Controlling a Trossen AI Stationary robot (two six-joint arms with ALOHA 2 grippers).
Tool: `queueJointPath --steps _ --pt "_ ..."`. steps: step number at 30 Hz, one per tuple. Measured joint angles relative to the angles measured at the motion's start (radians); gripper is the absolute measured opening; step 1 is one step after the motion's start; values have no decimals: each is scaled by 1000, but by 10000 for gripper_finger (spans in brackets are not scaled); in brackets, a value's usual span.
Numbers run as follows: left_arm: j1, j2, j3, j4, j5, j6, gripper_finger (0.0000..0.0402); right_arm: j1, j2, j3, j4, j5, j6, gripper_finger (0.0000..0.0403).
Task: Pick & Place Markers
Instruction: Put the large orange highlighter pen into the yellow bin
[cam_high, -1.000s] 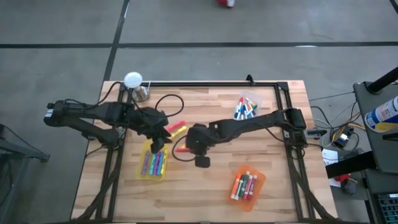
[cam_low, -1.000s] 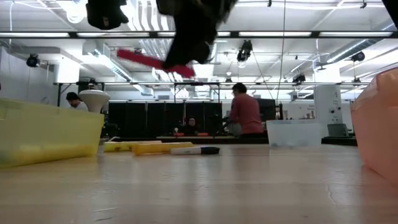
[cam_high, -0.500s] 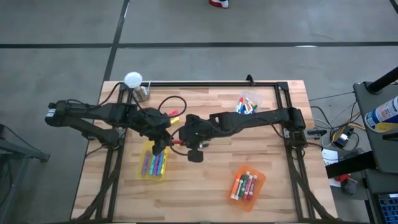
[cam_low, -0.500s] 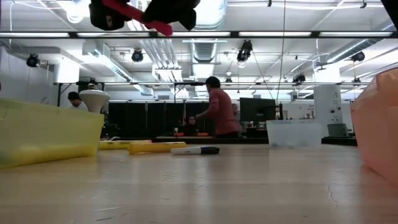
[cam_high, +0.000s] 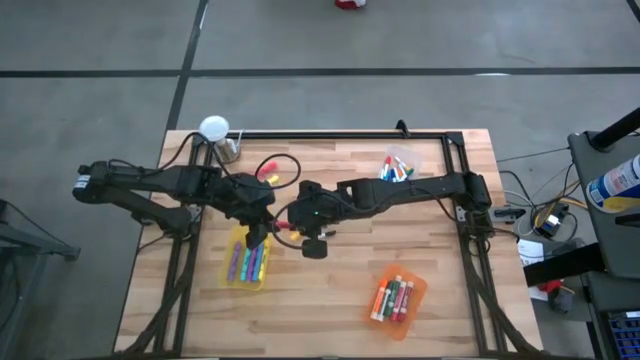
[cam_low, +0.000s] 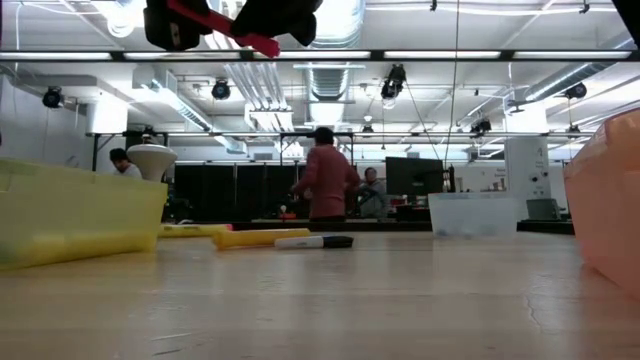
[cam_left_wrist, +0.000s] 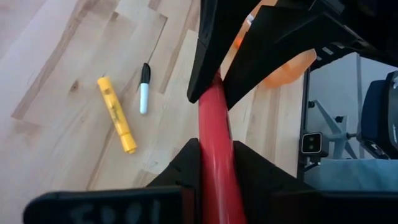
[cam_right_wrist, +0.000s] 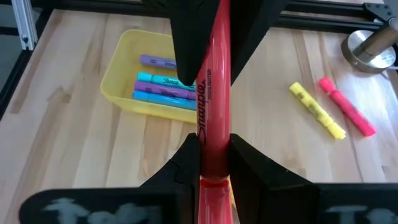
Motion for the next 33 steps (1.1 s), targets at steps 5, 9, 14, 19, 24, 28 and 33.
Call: queueJointPath --steps 5,9,14,19,24,28,33 --pt "0 0 0 -1 1 5 57 0 0 -1 2 0 6 50" --pt "0 -4 1 -18 5 13 57 0 0 -10 12 2 48 89" --pt "0 -13 2 -165 10 10 57 0 1 -58 -26 29 104 188" --pt "0 -14 2 -356 88 -1 57 0 2 -133 -33 28 126 246" --pt "0 -12 -2 -494 208 5 57 0 1 -189 -22 28 134 267" --pt "0 -9 -40 -514 274 6 57 0 1 -204 -17 27 145 269" --pt "0 14 -143 -502 379 -4 62 0 1 -204 -15 26 145 260"
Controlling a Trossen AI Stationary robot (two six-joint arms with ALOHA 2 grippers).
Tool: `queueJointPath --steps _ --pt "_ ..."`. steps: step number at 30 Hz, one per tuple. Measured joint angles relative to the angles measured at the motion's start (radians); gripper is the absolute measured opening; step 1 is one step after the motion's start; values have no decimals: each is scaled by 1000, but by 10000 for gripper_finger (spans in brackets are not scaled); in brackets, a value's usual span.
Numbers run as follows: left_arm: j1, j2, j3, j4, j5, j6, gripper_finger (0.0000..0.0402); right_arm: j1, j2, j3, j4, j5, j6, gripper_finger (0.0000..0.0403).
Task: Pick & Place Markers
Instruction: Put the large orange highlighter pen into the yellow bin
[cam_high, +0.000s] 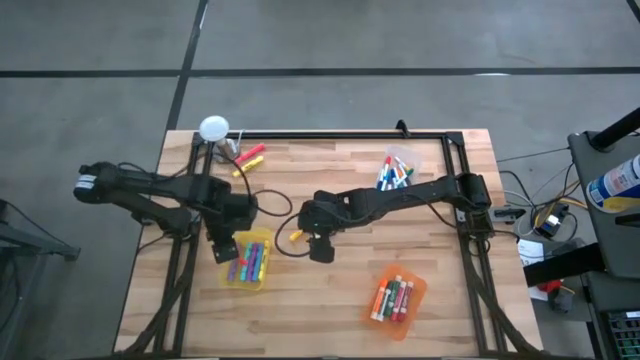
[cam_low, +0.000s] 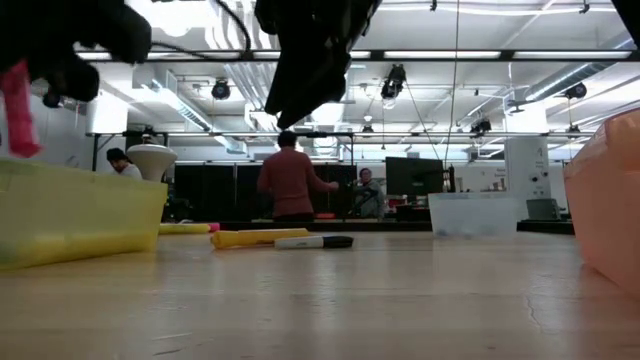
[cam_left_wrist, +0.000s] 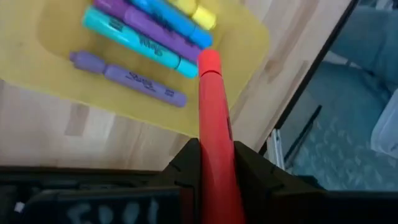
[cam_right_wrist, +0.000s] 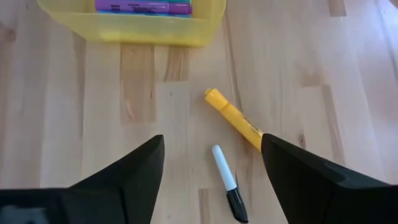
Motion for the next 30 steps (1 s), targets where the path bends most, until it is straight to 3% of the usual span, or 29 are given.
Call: queueJointPath --steps 9,13,21,27,30 --pt "1 70 -132 70 43 24 65 0 0 0 5 0 -4 247" --pt "2 90 -142 79 -10 -5 73 0 0 -2 18 0 -15 249" --pt "3 93 -128 80 -127 -33 136 -2 0 -11 49 2 -67 247" --pt "3 92 -90 81 -171 -6 141 -9 -2 -27 78 5 -85 245" --pt "4 92 -72 84 -201 21 142 -17 -2 -47 93 55 -138 247"
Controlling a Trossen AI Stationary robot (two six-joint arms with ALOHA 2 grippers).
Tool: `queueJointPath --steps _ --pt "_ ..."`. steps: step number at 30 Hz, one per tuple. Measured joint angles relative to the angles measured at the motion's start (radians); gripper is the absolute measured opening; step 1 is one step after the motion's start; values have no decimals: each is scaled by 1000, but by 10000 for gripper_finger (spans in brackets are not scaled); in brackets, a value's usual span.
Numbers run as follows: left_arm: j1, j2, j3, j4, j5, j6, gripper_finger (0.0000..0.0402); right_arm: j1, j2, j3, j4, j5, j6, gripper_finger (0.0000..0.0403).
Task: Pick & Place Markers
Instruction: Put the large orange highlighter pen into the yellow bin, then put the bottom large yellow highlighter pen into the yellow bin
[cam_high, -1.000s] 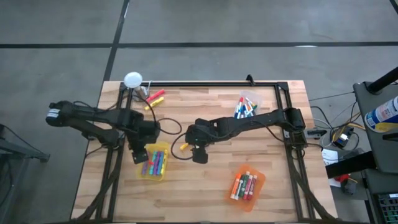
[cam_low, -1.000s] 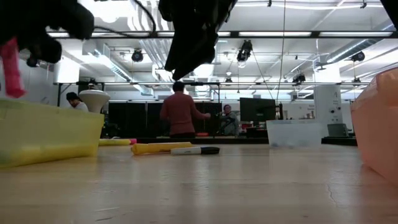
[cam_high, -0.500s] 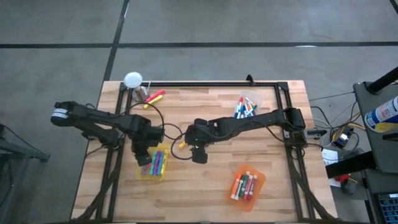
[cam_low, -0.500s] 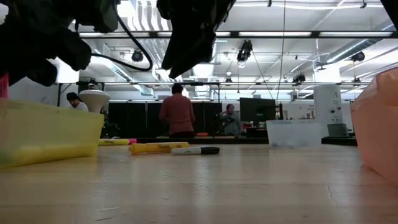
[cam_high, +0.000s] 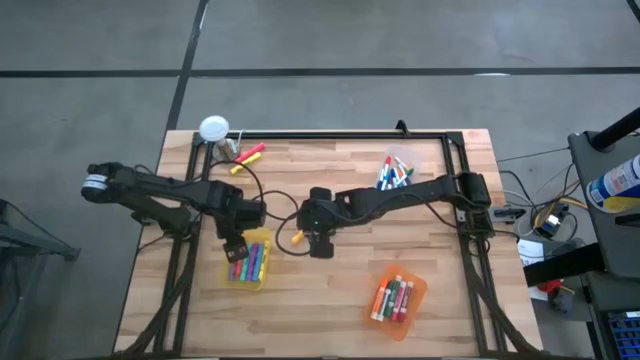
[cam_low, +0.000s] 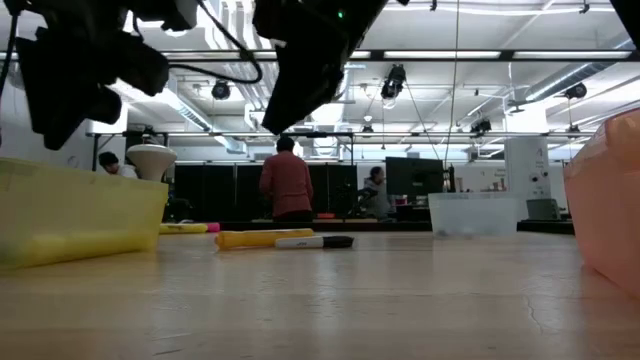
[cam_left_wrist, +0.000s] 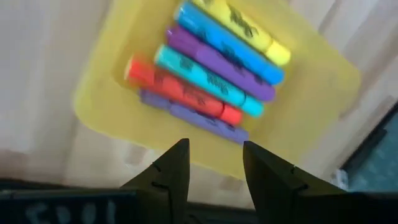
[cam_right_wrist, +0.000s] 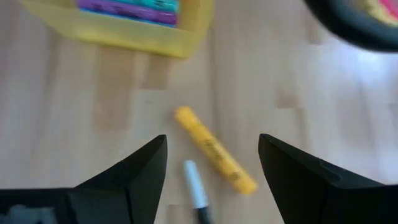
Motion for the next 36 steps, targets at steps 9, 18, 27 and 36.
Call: queueJointPath --steps 9,18,27,36 --pt "0 -11 76 24 -159 -21 142 -37 0 -98 63 3 -171 237" --pt "0 -15 174 52 -227 -38 142 -97 51 -141 182 -117 -212 237" --pt "-1 -16 257 62 -230 -32 142 -128 167 -107 183 -138 -296 237" --pt "-1 -16 267 63 -228 -46 142 -152 303 60 -6 -200 -243 195"
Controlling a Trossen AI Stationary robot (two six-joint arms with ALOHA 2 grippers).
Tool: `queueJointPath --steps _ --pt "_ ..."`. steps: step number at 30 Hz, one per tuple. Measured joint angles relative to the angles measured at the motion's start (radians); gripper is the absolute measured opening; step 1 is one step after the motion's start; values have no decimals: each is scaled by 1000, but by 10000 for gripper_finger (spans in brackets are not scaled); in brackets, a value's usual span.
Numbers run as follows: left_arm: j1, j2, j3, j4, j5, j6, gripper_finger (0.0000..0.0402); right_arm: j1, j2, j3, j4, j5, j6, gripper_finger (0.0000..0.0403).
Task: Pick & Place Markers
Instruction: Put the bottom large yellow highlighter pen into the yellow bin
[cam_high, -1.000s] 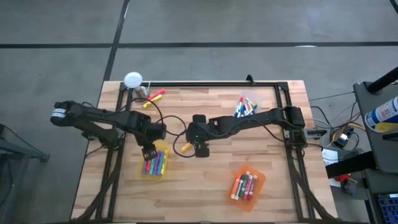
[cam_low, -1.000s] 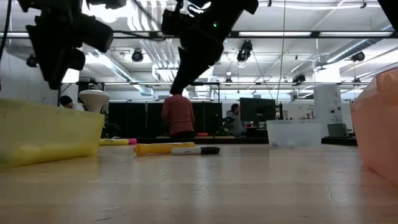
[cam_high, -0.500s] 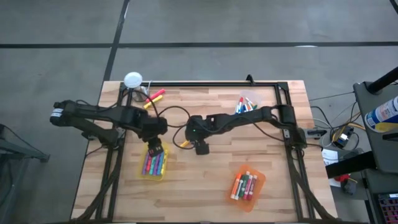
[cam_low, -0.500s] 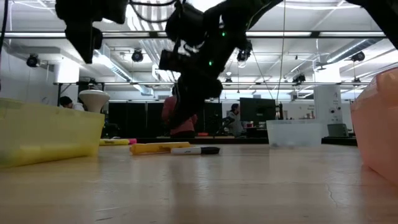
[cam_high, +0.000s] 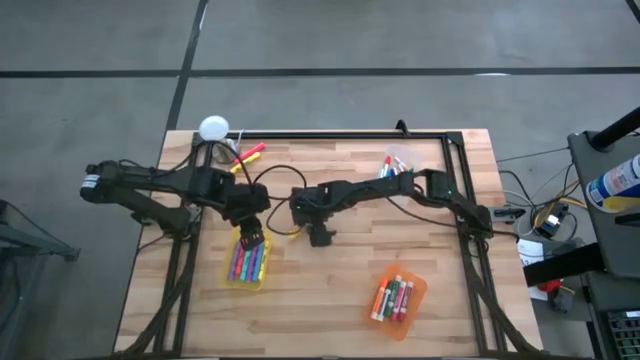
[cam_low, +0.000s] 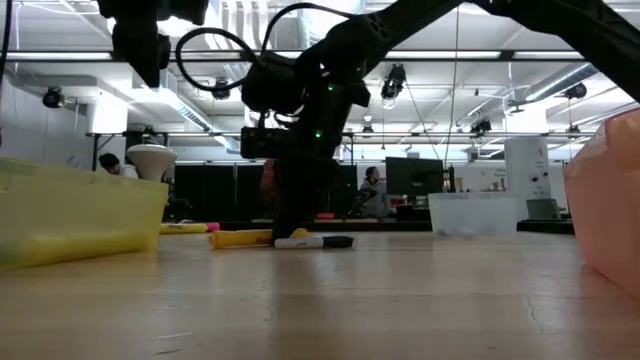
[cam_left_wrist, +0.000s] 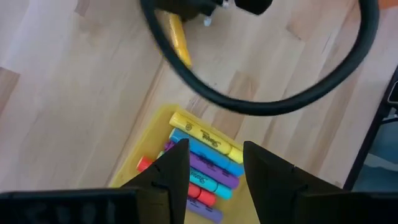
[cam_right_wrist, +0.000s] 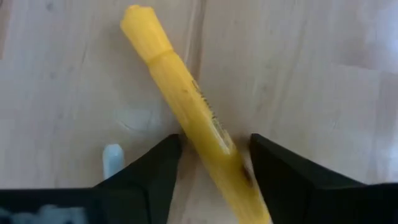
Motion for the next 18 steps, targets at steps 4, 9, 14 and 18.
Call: queueJointPath --steps 4,9,14,18 --pt "1 1 -6 -3 1 5 142 1 46 89 -93 -19 19 121" --pt "1 1 -16 -1 2 22 142 3 76 204 -196 -20 27 47" --pt "2 0 -16 6 1 97 142 -1 64 306 -289 -20 131 47" --pt "3 -36 4 71 -44 129 142 3 37 367 -392 -22 218 47"
